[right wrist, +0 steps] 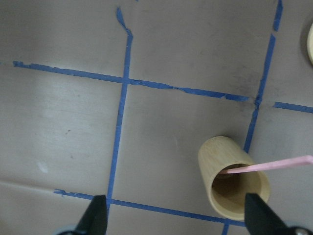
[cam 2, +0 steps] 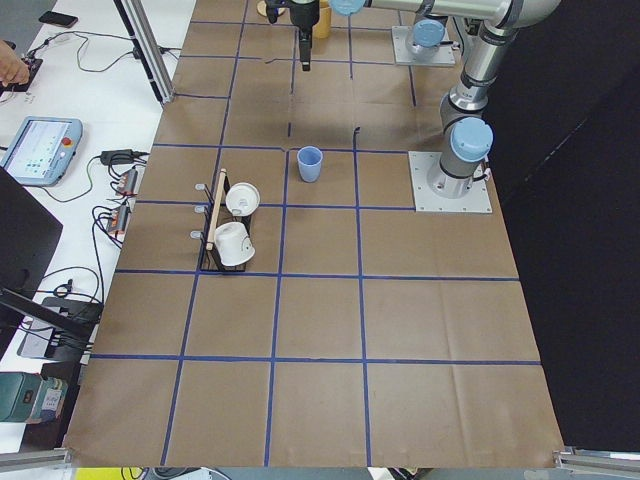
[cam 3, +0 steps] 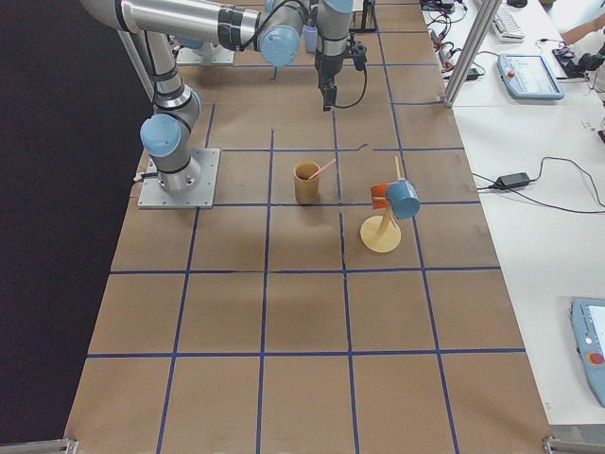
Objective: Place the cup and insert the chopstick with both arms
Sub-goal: 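Move the right gripper down over the pink chopstick in the bamboo cup, then grasp the light blue cup rim with left gripper while right grasps chopstick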
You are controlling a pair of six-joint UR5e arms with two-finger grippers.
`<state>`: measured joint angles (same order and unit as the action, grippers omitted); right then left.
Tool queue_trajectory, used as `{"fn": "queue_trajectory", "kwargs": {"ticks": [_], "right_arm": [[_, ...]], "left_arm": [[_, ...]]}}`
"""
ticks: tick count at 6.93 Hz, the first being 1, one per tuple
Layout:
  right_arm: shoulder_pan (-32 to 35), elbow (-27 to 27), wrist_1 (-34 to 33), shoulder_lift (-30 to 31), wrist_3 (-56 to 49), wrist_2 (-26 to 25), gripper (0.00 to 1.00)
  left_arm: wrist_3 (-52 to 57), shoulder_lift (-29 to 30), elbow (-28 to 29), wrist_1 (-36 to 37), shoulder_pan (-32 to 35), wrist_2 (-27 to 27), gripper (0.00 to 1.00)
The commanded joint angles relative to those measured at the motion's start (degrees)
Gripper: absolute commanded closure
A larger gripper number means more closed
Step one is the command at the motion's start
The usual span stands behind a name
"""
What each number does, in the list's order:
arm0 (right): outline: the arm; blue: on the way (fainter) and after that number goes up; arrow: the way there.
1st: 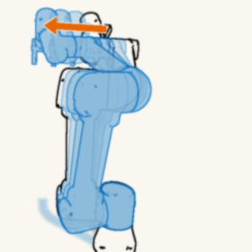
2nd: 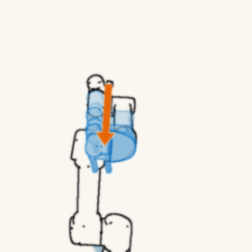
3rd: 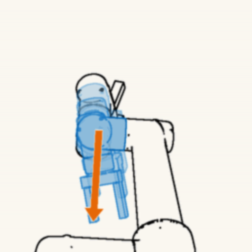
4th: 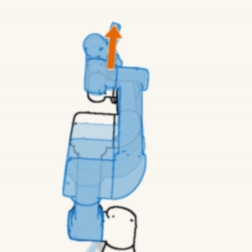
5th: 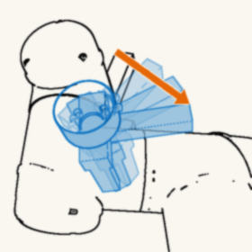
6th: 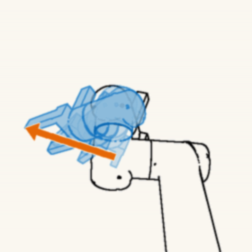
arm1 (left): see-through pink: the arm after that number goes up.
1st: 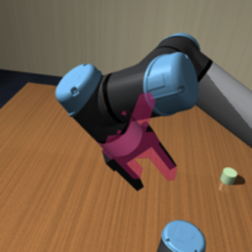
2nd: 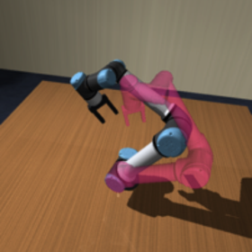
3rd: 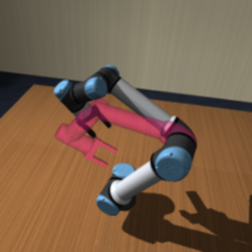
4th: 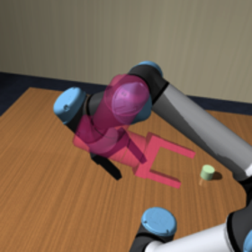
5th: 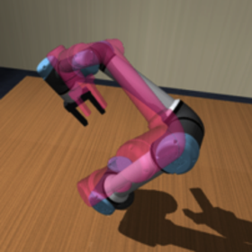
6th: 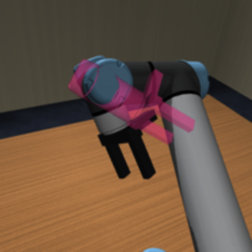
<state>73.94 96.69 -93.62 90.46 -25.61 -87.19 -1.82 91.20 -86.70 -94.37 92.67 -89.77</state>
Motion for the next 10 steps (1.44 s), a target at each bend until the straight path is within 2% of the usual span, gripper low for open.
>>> {"fn": "queue_trajectory", "kwargs": {"ticks": [1,2,3,5,6,8,9,10], "right_arm": [[-6.3,-0.7,0.0,-0.1,-3.7,-0.1,0.00],[-7.7,-1.1,0.0,-1.7,0.8,-0.1,0.00],[-7.9,-3.5,1.0,-5.8,7.3,-0.3,0.00],[-7.9,-11.9,6.9,-13.7,19.7,0.0,0.00],[-7.9,-14.6,12.3,-15.3,23.7,0.4,0.00],[-7.9,-14.8,15.7,-16.0,26.2,-0.5,0.00],[-7.9,-14.3,16.9,-17.1,26.0,-3.7,0.00],[-7.9,-15.0,16.5,-18.7,24.2,-4.4,0.00]], "left_arm": [[2.5,0.6,-0.4,0.9,-1.7,0.1,0.00],[5.5,0.6,-0.5,0.6,-4.0,0.1,0.00],[11.3,-0.2,-1.3,0.5,-7.5,0.0,0.00],[17.3,-1.0,-4.3,0.7,-14.2,-0.1,0.00],[21.5,-0.9,-5.3,0.9,-18.3,-0.1,0.00],[24.1,0.6,-8.1,3.3,-20.6,-0.2,0.00],[24.1,0.3,-13.0,9.3,-20.7,-0.2,0.00],[24.0,0.8,-18.7,17.6,-20.9,-0.2,0.00]]}}
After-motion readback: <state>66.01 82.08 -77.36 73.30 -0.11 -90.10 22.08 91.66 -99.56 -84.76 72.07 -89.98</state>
